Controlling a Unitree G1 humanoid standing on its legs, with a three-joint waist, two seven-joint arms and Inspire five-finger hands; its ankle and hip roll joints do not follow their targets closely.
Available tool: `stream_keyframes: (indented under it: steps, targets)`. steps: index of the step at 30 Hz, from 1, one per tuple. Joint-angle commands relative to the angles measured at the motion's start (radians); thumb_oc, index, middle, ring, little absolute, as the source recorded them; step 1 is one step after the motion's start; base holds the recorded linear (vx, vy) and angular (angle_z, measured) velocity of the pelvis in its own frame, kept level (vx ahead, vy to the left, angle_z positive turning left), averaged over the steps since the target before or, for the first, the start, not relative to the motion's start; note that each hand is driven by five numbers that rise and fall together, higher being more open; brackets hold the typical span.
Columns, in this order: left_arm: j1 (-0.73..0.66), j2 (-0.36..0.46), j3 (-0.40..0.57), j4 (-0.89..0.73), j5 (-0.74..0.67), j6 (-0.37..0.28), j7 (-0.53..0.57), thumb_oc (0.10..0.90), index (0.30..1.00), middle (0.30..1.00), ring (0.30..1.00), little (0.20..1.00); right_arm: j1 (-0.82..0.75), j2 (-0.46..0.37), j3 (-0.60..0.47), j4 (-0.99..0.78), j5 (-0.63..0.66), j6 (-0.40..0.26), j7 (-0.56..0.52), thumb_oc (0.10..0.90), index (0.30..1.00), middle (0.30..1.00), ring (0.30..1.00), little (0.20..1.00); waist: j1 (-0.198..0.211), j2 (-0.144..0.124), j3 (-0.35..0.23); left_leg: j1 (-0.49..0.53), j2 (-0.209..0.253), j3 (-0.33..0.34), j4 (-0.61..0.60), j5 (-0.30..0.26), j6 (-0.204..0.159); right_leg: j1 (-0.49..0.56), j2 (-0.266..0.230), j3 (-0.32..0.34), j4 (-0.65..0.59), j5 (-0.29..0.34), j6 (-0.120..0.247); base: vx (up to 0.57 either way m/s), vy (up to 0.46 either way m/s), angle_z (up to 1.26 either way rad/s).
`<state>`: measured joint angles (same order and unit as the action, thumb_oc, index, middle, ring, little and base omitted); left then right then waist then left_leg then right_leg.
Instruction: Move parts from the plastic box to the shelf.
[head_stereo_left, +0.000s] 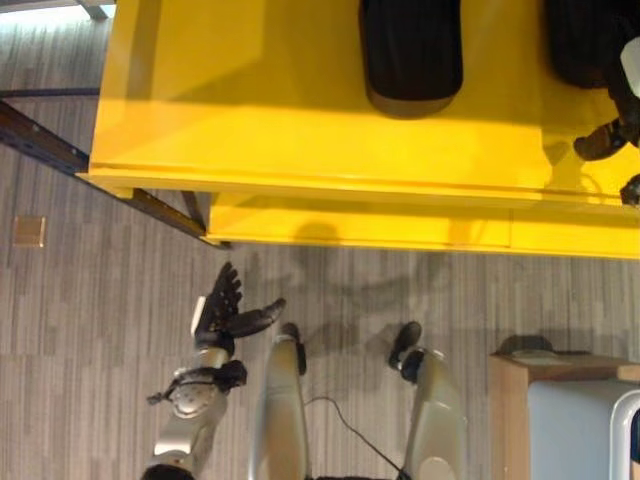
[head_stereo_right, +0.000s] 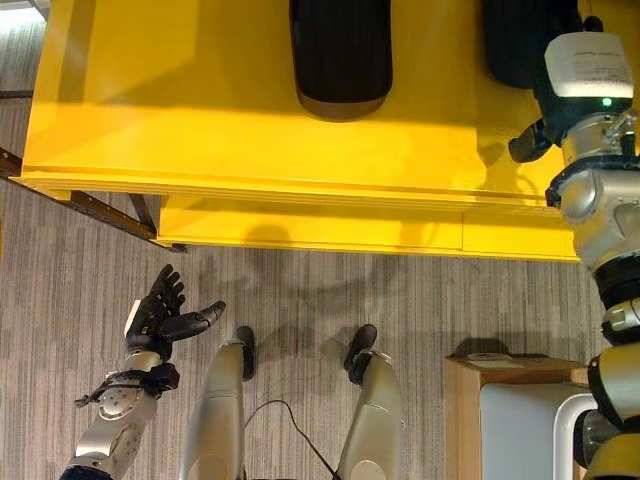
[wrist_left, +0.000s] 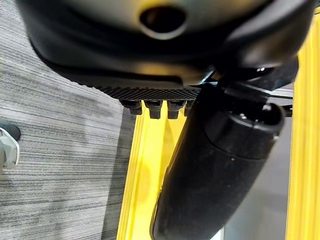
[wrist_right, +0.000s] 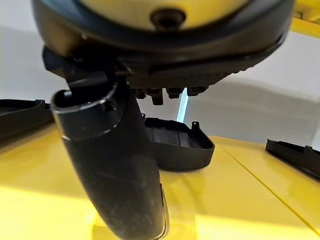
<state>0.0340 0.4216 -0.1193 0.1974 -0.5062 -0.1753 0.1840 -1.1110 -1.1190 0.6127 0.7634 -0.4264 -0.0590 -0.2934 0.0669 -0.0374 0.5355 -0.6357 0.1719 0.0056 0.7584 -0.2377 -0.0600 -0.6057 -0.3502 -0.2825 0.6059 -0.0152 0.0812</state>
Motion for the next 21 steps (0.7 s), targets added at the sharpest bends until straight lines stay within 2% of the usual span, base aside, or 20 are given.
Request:
stream_keyframes:
  steps: [1,10,12,13,17,18,21]
  targets:
    - [0.018,0.07,0.007,-0.056,-0.021,-0.097,-0.018,0.9,1.0,1.0,1.0,1.0,-0.138,-0.063,-0.002,0.034,0.048,0.019,-0.046,0.9,1.0,1.0,1.0,1.0,0.03,-0.031,-0.083,0.003,0.026,-0.025,-0.117,0.13,-0.048,0.055,-0.006,0.01,0.108,-0.101,0.037,0.0,0.0,0.0]
    - [0.016,0.079,0.001,-0.054,-0.026,-0.099,-0.022,0.9,1.0,1.0,1.0,1.0,-0.212,-0.066,0.047,0.099,0.094,0.014,-0.045,0.9,1.0,1.0,1.0,1.0,0.039,-0.025,-0.081,0.0,0.022,-0.029,-0.139,0.148,-0.051,0.055,-0.006,-0.004,0.106,-0.101,0.037,0.01,-0.021,0.06]
    - [0.017,0.079,-0.003,-0.054,-0.03,-0.098,-0.024,0.9,1.0,1.0,1.0,1.0,-0.225,-0.063,0.06,0.125,0.105,0.014,-0.042,0.9,1.0,1.0,1.0,1.0,0.042,-0.023,-0.081,0.01,0.024,-0.035,-0.137,0.127,-0.058,0.064,-0.004,-0.001,0.115,-0.121,0.048,0.04,-0.034,0.05]
    - [0.016,0.079,-0.003,-0.055,-0.03,-0.099,-0.024,0.9,1.0,1.0,1.0,1.0,-0.227,-0.064,0.06,0.126,0.105,0.014,-0.043,0.9,1.0,1.0,1.0,1.0,0.042,-0.023,-0.079,0.0,0.021,-0.032,-0.142,0.151,-0.05,0.056,-0.007,-0.006,0.107,-0.101,0.037,0.0,0.0,0.0]
    - [0.013,0.079,-0.005,-0.051,-0.033,-0.1,-0.024,0.9,1.0,1.0,1.0,1.0,-0.226,-0.054,0.069,0.145,0.117,0.014,-0.034,0.9,1.0,1.0,1.0,1.0,0.044,-0.02,-0.078,-0.001,0.022,-0.033,-0.146,0.153,-0.051,0.049,-0.008,-0.008,0.112,-0.102,0.037,0.0,-0.005,0.0]
    - [0.015,0.079,-0.004,-0.053,-0.036,-0.101,-0.025,0.9,1.0,1.0,1.0,1.0,-0.221,-0.046,0.071,0.156,0.124,0.013,-0.026,0.9,1.0,1.0,1.0,1.0,0.046,-0.018,-0.079,0.009,0.025,-0.037,-0.138,0.128,-0.058,0.056,-0.004,0.0,0.124,-0.124,0.047,0.07,-0.026,0.0]
    - [0.018,0.08,-0.007,-0.055,-0.039,-0.103,-0.029,0.9,1.0,1.0,1.0,1.0,-0.21,-0.036,0.075,0.19,0.134,0.009,-0.014,0.9,1.0,1.0,1.0,1.0,0.049,-0.014,-0.077,0.006,0.026,-0.037,-0.135,0.128,-0.058,0.054,-0.006,-0.001,0.129,-0.126,0.047,0.02,-0.009,0.0]
